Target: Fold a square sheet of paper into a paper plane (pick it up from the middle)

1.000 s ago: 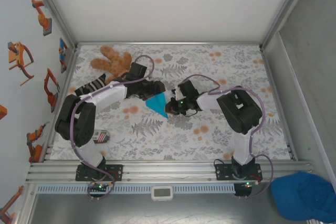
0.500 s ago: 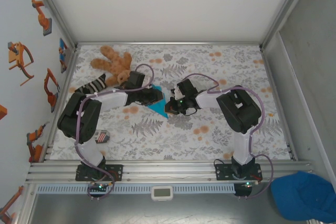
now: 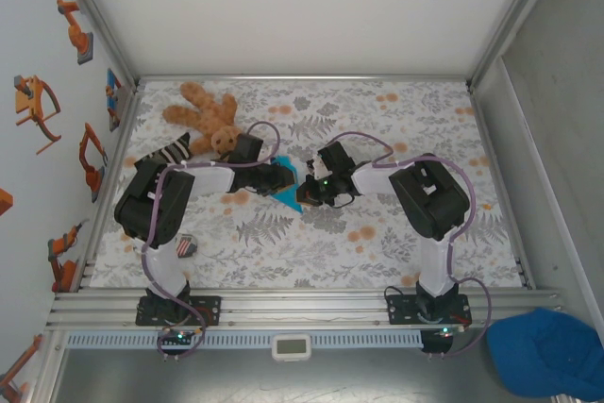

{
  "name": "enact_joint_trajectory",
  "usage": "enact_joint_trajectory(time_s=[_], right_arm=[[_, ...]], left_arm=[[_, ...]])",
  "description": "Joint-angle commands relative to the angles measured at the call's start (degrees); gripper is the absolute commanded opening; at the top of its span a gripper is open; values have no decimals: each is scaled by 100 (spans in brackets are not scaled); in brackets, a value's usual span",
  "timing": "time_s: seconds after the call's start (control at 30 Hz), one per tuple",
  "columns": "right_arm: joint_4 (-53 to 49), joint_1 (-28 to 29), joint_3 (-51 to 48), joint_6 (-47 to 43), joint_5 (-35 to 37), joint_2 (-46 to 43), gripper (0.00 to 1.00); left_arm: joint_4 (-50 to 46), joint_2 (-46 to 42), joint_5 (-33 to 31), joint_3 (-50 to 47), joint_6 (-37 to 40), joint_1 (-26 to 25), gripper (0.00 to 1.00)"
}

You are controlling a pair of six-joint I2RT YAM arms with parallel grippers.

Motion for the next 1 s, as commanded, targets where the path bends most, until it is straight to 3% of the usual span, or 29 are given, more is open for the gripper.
enact_joint_trajectory(time_s=[0.0,0.33,0.67,0.97], right_arm=[[-561,-31,-31,-135,142,252,4],[-560,-46,-68,-172,142,208,7],[-591,-57,-62,-189,173,211,7],[-618,-57,-62,-199,179,217,7]], left_arm=[[36,83,21,170,-47,25,23],[-153,77,-283,140,-116,105,21],[229,-220,109,203,-149,-74,23],[-224,156,-394,486,-415,-111,17]])
